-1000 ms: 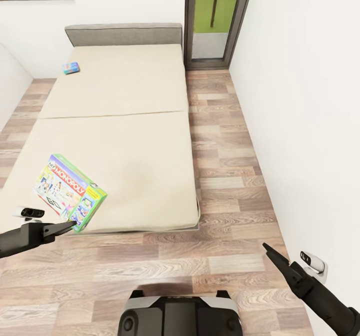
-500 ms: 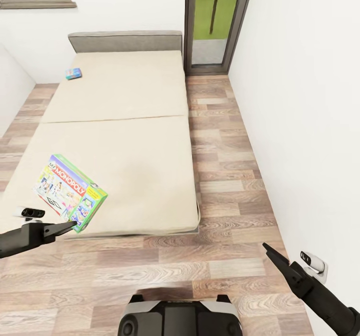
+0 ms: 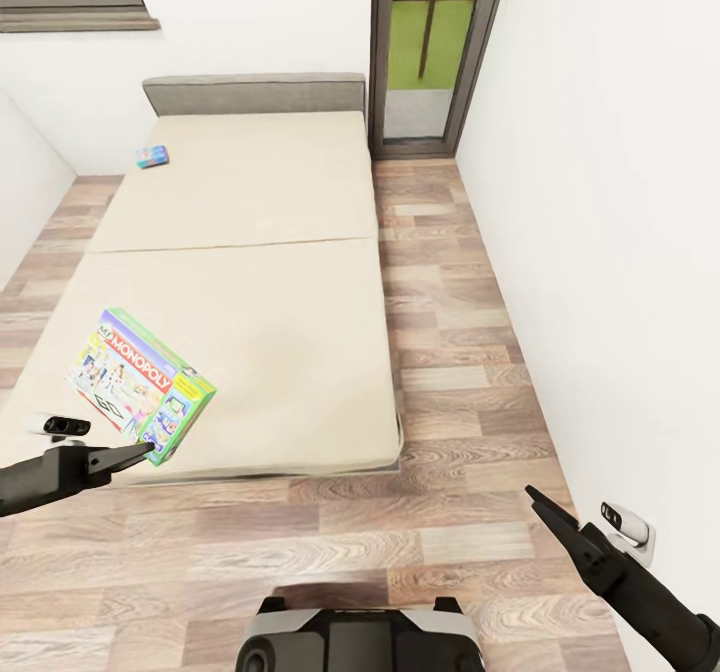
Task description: Put all the toys in the child's room - the three board games (two on the bed and one on the table), the two jigsaw puzzles on the table, and the tennis ball on the table - inside the toy box on the table in the child's room.
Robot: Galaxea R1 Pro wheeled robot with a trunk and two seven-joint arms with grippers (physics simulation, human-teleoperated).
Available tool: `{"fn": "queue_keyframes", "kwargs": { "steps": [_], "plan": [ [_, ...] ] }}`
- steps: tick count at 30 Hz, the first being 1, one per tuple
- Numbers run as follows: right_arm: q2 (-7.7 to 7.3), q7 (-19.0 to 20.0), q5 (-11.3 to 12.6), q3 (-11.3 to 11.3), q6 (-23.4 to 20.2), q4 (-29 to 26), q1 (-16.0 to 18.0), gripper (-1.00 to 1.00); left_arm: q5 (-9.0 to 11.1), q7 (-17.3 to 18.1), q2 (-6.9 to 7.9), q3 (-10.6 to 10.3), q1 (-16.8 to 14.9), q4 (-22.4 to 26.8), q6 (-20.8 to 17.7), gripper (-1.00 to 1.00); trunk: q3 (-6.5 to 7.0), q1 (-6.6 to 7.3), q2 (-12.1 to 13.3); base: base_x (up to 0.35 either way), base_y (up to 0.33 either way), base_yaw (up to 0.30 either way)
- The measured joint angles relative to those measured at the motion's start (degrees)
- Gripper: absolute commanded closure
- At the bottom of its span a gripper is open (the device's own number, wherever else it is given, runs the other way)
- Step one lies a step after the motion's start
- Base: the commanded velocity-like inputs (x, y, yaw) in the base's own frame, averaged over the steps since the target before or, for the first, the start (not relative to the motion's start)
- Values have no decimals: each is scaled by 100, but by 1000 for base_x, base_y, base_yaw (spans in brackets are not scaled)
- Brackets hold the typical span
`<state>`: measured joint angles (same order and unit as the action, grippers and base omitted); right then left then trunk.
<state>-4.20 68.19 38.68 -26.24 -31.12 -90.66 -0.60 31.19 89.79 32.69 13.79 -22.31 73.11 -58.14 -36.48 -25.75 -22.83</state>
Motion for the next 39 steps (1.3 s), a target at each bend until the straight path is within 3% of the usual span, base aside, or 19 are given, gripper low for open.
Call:
{"fn": "queue_keyframes", "kwargs": {
  "steps": [15, 25, 39],
  "plan": [
    [7, -29, -2, 12, 12, -61, 1, -100, 3, 0, -1, -14, 2, 0, 0, 100, 82, 0, 0, 0, 5, 162],
    [34, -102, -10, 227, 19, -70, 1, -100, 3, 0, -1, -14, 2, 1, 0, 100, 161, 0, 0, 0, 0, 193],
    [35, -163, -11, 259, 17, -71, 1, -100, 3, 0, -1, -14, 2, 7, 0, 100, 277, 0, 0, 0, 0, 183]
  ]
}}
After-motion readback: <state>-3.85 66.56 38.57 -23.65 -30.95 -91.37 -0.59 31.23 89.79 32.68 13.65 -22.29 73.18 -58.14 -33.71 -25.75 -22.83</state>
